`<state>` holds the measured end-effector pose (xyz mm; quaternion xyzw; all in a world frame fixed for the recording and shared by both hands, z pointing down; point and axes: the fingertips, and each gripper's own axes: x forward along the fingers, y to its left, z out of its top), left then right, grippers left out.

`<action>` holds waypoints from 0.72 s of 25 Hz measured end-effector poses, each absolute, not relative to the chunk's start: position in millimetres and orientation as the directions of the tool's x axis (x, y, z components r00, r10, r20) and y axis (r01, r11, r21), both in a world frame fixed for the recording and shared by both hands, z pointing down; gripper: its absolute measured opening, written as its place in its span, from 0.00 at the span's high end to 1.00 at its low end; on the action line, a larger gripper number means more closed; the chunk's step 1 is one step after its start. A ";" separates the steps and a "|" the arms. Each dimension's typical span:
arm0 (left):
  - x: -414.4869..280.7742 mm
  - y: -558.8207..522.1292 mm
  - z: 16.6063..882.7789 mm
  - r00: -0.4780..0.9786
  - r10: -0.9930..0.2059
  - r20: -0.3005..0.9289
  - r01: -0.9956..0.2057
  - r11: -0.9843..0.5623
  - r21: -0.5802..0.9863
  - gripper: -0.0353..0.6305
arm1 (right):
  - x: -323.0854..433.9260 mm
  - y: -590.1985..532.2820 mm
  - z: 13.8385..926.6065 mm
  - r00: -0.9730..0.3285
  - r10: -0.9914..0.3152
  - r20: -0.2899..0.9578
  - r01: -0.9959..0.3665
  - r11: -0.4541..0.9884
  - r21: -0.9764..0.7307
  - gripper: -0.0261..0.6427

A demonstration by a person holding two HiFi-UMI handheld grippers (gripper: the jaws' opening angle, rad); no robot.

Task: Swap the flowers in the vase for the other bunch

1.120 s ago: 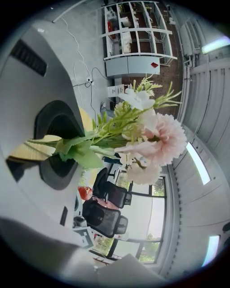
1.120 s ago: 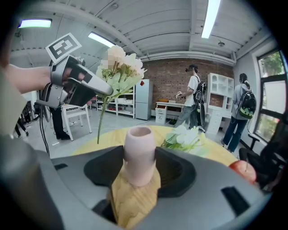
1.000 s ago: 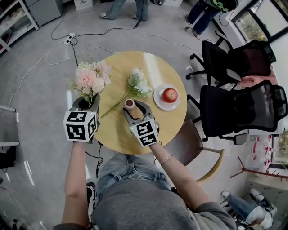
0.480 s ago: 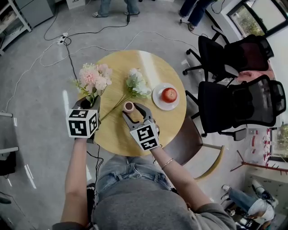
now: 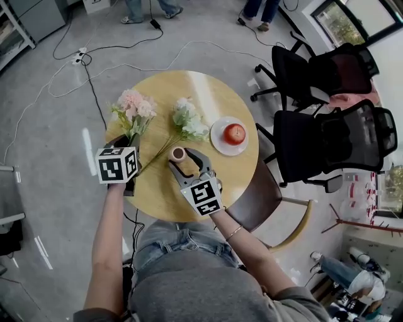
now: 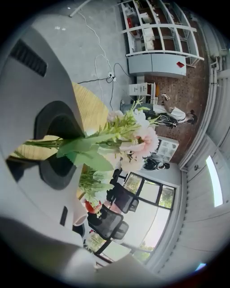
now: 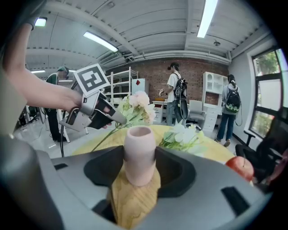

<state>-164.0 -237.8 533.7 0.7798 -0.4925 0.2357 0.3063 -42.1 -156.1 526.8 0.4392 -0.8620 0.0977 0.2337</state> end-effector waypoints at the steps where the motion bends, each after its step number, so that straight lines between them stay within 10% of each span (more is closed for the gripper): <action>1: -164.7 -239.5 538.8 0.401 -0.616 0.678 -0.914 -0.323 0.247 0.85 | -43.3 -156.4 526.7 -0.505 -0.712 0.489 -0.803 0.595 0.037 0.61; 18: -151.5 -248.8 583.0 0.388 -0.539 0.747 -0.918 -0.298 0.262 0.87 | -38.8 -156.8 528.5 -0.500 -0.713 0.491 -0.806 0.590 0.036 0.61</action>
